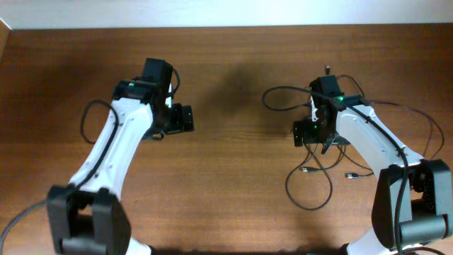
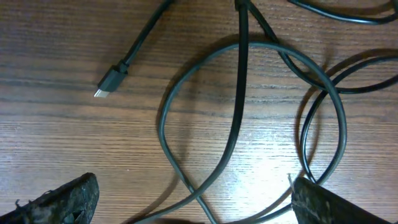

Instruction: Untangle cables

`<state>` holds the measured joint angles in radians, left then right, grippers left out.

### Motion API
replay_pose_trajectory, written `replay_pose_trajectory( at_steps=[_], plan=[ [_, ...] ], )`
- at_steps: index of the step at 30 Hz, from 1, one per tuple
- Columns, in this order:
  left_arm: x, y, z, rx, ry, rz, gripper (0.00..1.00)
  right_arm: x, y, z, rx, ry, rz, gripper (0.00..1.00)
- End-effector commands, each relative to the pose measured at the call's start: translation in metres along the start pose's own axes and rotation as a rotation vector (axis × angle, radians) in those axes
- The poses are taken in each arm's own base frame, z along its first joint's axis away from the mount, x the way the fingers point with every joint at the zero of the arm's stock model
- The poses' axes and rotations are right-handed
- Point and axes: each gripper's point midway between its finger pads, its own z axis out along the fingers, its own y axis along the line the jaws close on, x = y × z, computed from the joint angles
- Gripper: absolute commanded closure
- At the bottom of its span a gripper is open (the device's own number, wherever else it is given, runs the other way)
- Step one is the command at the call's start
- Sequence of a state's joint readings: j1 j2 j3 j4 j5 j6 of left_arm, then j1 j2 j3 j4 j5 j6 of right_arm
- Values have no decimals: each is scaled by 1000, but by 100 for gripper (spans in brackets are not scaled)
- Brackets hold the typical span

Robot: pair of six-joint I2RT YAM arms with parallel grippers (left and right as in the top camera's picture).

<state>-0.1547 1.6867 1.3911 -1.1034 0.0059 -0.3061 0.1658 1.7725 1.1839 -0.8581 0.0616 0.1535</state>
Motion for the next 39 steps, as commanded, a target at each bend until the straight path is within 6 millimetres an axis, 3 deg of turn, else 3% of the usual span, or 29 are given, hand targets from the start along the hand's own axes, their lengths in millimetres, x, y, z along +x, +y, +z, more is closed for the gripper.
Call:
replay_pose_trajectory(
  at_steps=[1,12,14,17,21,27,29,31,33,39],
  plan=[
    [-1,7,-8,-25,-26,2,1,-8,0,-5,-9,-24,7,2],
    [-1,7,-5,-26,-17,2,1,-8,0,-5,-9,-24,7,2],
    [-1,6,-12,-19,-39,4,1,-8,0,-5,-9,-24,7,2],
    [-3,5,-38,5,-117,4,1,-8,0,-5,-9,-24,7,2],
    [-1,6,-89,52,-268,2,1,-8,0,-5,-9,-24,7,1],
    [15,10,-158,118,-478,0,1,-8,0,-5,-9,-24,7,2],
    [20,12,-172,131,-523,0,1,-8,0,-5,-9,-24,7,2],
    [31,15,-176,127,-514,0,1,-8,0,-5,-9,-24,7,2],
    [30,15,-169,128,-517,0,1,-8,0,-5,-9,-24,7,1],
    [-20,-2,-148,234,-830,1,1,-8,0,-5,-9,-24,7,2]
  ],
)
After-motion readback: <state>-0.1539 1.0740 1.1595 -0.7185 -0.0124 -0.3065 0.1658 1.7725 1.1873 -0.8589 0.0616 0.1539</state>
